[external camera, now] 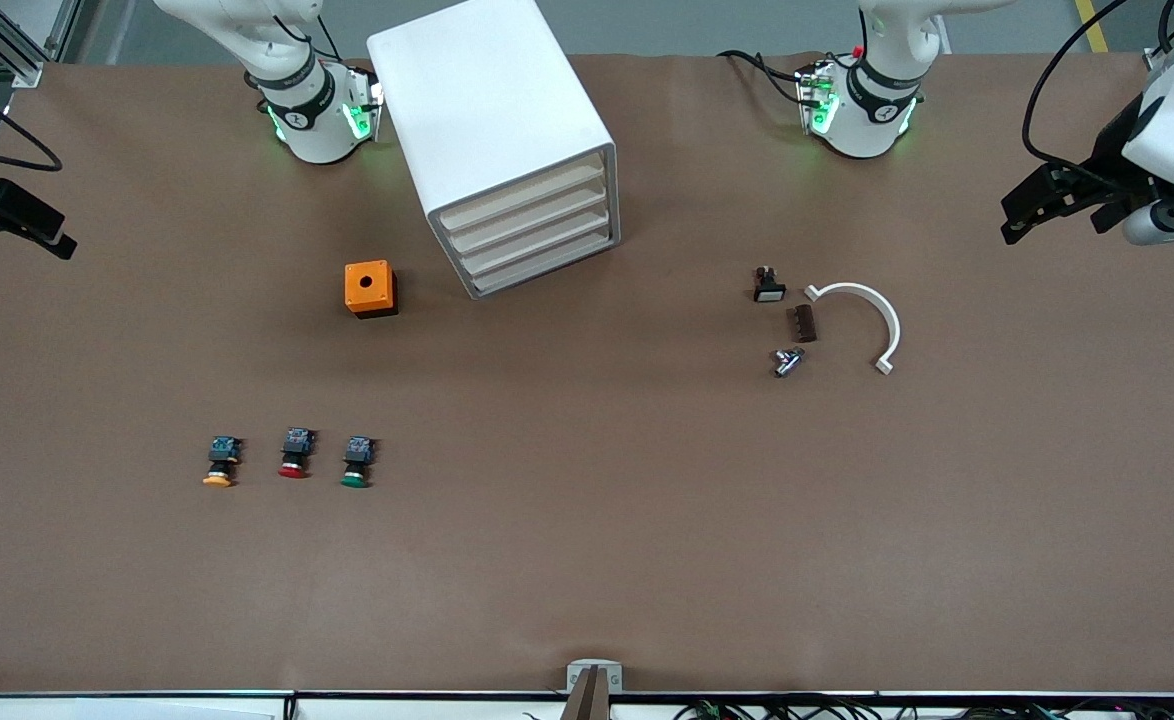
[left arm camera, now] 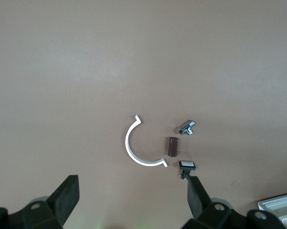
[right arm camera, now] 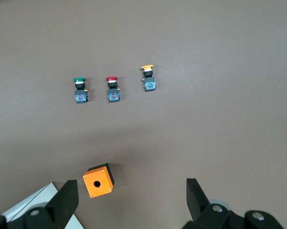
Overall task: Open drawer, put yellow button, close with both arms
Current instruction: 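Move the left gripper toward the white drawer cabinet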
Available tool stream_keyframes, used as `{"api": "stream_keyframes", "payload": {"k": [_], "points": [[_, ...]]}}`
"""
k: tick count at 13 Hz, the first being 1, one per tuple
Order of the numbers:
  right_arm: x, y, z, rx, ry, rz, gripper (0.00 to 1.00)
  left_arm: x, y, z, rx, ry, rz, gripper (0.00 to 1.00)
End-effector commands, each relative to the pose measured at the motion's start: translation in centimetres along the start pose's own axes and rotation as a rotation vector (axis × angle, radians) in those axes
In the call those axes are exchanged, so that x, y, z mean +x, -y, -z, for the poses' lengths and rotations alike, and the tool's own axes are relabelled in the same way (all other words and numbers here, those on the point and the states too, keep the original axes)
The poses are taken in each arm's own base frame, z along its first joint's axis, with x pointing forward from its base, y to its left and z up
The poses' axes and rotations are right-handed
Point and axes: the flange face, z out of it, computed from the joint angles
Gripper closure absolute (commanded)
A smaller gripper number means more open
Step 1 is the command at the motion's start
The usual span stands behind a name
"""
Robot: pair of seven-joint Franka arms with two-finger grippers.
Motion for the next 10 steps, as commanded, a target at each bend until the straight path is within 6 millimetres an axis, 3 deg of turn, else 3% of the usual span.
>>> {"api": "stream_keyframes", "payload": {"k": [1,3,6,10], "points": [[-0.8,-0.5,0.4,-0.010,-0.004,0.006,0.00,0.2,0.2,0.4,-0.005,0.009,-0.011,0.00],[-0.8,-0.5,0.4,-0.010,-0.004,0.006,0.00,0.2,0.3,0.6,-0.006,0.006,-0.008,0.00],[-0.8,-0.5,0.4,-0.010,-0.005,0.006,0.00,1.5,0.0,-1.1,-0.005,0.037,-0.002,0.00],[-0.8,-0.5,0.4,-0.010,-0.004,0.006,0.00,3.1,-2.3,-5.7,-0.019,0.128,0.071,0.00]]}}
